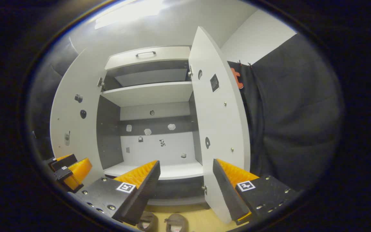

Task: Grab one shoe with the right hand and put it into the shoe cabinet, grab the other shoe with the left hand and put it into the shoe cabinet; then close the right door with the right hand and the left door with the left hand.

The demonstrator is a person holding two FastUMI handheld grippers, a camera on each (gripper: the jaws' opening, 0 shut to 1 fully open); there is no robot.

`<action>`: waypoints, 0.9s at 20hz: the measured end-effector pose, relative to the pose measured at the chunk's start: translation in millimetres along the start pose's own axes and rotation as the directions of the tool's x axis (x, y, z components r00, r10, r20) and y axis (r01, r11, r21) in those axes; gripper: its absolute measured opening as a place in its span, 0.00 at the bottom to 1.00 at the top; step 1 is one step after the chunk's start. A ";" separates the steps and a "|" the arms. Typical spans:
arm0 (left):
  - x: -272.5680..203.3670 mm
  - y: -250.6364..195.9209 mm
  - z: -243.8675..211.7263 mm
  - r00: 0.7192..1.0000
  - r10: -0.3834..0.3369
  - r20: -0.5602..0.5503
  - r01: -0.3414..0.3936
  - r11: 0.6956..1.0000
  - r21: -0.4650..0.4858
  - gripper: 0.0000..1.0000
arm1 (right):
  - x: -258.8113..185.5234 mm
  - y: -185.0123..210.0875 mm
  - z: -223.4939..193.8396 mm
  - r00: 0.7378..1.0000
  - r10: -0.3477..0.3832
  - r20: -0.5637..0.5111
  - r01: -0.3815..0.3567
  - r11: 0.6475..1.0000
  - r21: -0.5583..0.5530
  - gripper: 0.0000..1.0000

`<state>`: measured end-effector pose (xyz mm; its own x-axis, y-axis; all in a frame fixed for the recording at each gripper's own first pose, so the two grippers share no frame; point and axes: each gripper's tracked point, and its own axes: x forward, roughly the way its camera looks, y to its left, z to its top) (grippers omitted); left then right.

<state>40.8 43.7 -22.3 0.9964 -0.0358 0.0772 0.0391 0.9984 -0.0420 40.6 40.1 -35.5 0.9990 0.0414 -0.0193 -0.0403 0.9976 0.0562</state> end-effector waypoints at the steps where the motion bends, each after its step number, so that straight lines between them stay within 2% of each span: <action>1: 0.9 0.3 -0.6 1.000 0.003 -0.001 -0.003 1.000 -0.002 0.96 | 1.3 -0.5 -7.7 1.000 -0.002 -0.012 0.002 1.000 -0.014 0.99; 5: 7.8 -1.8 -10.6 0.999 0.000 -0.032 -0.001 1.000 -0.011 0.96 | 16.6 2.9 -47.7 0.998 -0.024 -0.065 0.020 0.998 -0.058 0.99; 8: 14.5 -4.7 -17.4 0.999 -0.013 -0.052 0.012 1.000 -0.015 0.96 | 24.8 16.7 -90.1 0.992 0.016 -0.122 -0.023 0.998 -0.059 0.97; 16: 26.1 4.2 -25.2 0.998 -0.002 -0.069 0.002 1.000 -0.014 0.96 | 10.0 31.3 -217.0 0.945 0.034 -0.324 -0.045 0.999 -0.025 0.99; 18: 29.7 8.1 -26.2 0.998 0.008 -0.068 -0.009 1.000 -0.018 0.96 | 4.1 37.0 -245.1 0.931 0.056 -0.360 -0.079 0.996 -0.050 0.98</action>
<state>72.7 49.6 -46.5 0.9995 -0.0311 0.0088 0.0316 0.9976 -0.0610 37.9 90.8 -278.2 0.9204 0.1145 -0.3739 -0.1205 0.9927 0.0073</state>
